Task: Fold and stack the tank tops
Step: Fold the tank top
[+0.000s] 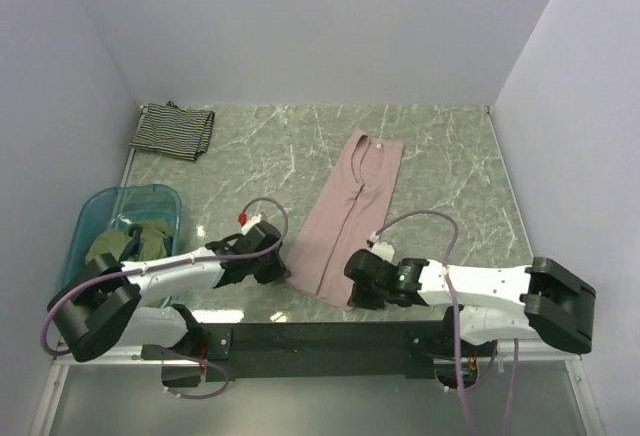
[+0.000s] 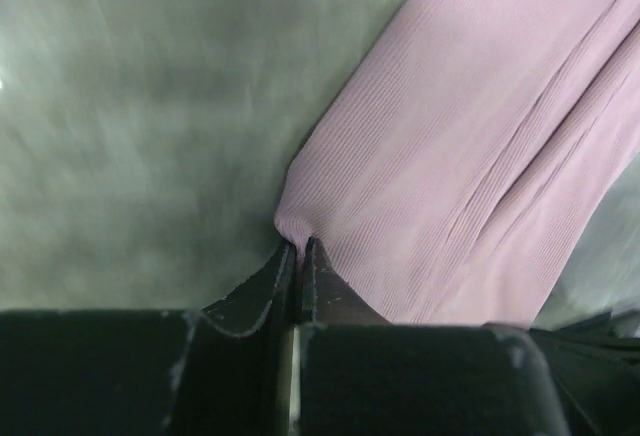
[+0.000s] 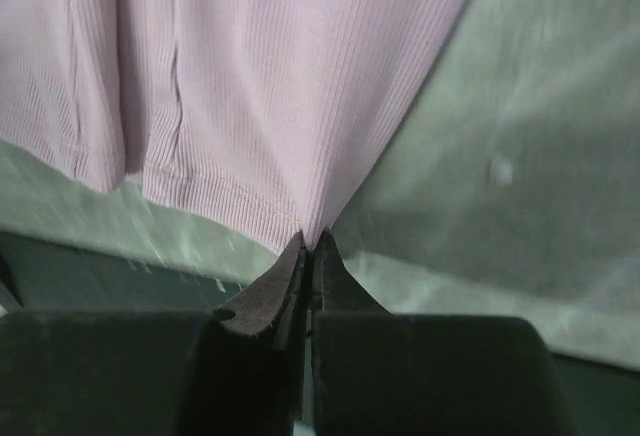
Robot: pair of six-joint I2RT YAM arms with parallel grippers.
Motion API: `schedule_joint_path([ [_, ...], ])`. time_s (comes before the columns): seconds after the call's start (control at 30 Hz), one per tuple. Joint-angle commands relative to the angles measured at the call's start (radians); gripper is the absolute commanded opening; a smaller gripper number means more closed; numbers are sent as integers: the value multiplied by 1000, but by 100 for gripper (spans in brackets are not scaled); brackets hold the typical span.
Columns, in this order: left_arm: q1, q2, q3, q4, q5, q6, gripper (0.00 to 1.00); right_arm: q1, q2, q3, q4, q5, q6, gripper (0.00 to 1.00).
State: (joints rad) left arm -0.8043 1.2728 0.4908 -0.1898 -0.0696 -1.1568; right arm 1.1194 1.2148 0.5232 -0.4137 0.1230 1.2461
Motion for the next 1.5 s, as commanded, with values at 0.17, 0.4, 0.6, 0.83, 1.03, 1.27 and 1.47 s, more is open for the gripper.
schedule_joint_path([
  [0.17,-259,8,-21,-345,-50,-240,1,206,-129,-9,-188,-31,121,0],
  [0.4,-291,-30,106,-448,-131,-207,1,142,-199,0,-231,-5,115,0],
  [0.6,-92,61,291,-398,-107,-15,1,-77,-196,87,-243,9,-51,0],
  [0.83,-39,301,543,-315,-44,121,1,-320,-144,175,-198,-16,-235,0],
  [1.03,-6,476,730,-292,-27,160,1,-447,-45,221,-132,-40,-310,0],
  [1.27,56,589,877,-303,-9,195,1,-584,25,247,-71,-66,-379,0],
  [1.47,97,672,996,-335,16,226,1,-664,71,277,-37,-94,-421,0],
])
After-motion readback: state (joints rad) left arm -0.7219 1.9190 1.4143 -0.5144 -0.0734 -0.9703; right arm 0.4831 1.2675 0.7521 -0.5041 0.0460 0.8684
